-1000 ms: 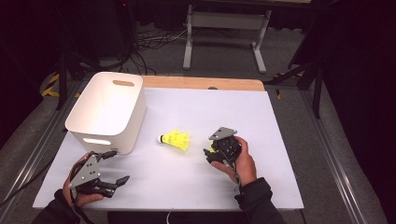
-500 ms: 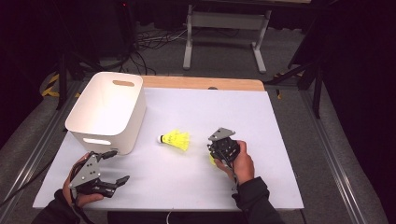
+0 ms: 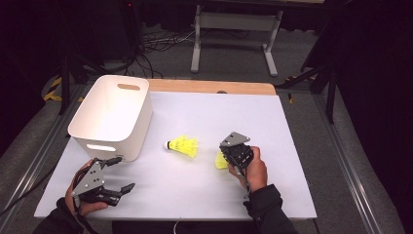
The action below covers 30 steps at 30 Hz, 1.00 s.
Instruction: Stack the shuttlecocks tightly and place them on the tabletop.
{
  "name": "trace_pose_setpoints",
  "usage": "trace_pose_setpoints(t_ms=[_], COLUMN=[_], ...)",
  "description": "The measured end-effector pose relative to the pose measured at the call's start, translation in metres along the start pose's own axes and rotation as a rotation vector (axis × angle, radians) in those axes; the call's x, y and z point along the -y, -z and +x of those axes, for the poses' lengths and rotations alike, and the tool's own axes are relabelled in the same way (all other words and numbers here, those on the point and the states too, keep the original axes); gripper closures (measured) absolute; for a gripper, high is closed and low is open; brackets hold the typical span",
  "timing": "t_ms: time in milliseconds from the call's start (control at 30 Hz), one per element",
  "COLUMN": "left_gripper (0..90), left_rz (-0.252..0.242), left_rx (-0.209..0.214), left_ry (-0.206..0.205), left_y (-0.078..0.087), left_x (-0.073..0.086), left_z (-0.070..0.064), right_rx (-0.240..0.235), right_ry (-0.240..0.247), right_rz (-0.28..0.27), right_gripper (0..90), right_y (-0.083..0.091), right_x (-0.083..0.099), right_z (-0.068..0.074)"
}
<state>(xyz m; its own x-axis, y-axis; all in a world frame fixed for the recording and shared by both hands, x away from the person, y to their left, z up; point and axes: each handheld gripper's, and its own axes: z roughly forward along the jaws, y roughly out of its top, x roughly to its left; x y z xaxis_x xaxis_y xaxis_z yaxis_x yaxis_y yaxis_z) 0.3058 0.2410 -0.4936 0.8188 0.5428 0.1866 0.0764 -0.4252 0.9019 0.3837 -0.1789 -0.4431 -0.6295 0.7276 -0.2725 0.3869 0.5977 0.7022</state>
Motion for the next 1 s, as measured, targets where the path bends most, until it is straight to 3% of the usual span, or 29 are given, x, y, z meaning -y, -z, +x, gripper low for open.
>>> trace_pose_setpoints(t_ms=[167,267,400,433,633,1000], left_gripper=[9.2,9.2,9.1,9.1,9.1,9.0], left_rz=[-0.002,-0.008,-0.009,-0.010,-0.008,-0.010], left_rx=[-0.002,-0.004,-0.003,-0.002,-0.003,-0.003], left_ry=[-0.001,0.001,0.001,0.001,0.000,-0.002], left_y=[0.000,0.001,0.002,0.002,0.001,0.002], left_x=[0.000,-0.001,-0.001,-0.001,-0.001,0.000], left_z=[0.000,0.000,0.000,0.000,0.000,0.000], right_rx=[-0.037,-0.104,-0.165,-0.207,-0.255,-0.288], right_ry=[-0.028,-0.088,-0.135,-0.161,-0.206,-0.194], right_rz=[-0.092,-0.177,-0.252,-0.288,-0.289,-0.264], right_gripper=[89.8,89.8,89.8,89.7,89.6,87.3], right_y=[0.008,0.012,0.012,0.010,0.001,-0.008], right_x=[-0.007,-0.012,-0.015,-0.013,-0.003,0.007], right_z=[0.000,0.002,0.006,0.007,0.010,0.012])
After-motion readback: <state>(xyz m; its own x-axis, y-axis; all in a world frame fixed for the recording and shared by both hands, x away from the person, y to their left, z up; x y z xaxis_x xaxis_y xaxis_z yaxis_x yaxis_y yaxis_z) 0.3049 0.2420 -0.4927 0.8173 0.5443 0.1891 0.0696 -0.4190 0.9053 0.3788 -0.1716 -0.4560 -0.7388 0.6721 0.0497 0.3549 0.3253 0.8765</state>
